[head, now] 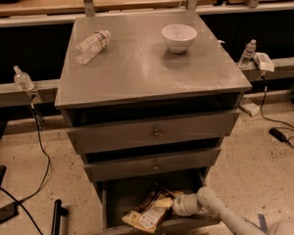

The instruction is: Pick brown chip bag from bottom drawer and place on counter

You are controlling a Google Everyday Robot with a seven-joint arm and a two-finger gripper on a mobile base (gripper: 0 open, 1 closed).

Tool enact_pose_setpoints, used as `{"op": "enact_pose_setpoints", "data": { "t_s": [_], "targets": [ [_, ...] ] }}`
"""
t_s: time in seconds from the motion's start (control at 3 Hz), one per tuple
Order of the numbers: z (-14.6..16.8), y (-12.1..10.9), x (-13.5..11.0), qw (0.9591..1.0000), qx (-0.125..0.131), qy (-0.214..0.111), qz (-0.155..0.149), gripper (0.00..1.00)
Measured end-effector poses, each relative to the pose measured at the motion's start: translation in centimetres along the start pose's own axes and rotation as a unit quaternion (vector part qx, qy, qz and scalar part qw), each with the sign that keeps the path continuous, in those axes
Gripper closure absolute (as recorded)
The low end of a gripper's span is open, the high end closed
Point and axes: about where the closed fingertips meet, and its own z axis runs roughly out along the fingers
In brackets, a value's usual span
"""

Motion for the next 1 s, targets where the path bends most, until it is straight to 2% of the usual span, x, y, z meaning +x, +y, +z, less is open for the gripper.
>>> {"op": "enact_pose_setpoints", "data": {
  "t_s": [0.33, 0.67, 1.0],
  "targets": [
    [-0.7, -1.7, -0.1, 0.9997, 0.022, -0.003, -0.011, 0.65],
    [-3.0, -5.1, 0.4, 0.9978, 0.06, -0.008, -0.028, 0.88],
    [-6.7, -8.7, 1.3, 0.994, 0.102, -0.004, -0.039, 1.0]
  ]
}}
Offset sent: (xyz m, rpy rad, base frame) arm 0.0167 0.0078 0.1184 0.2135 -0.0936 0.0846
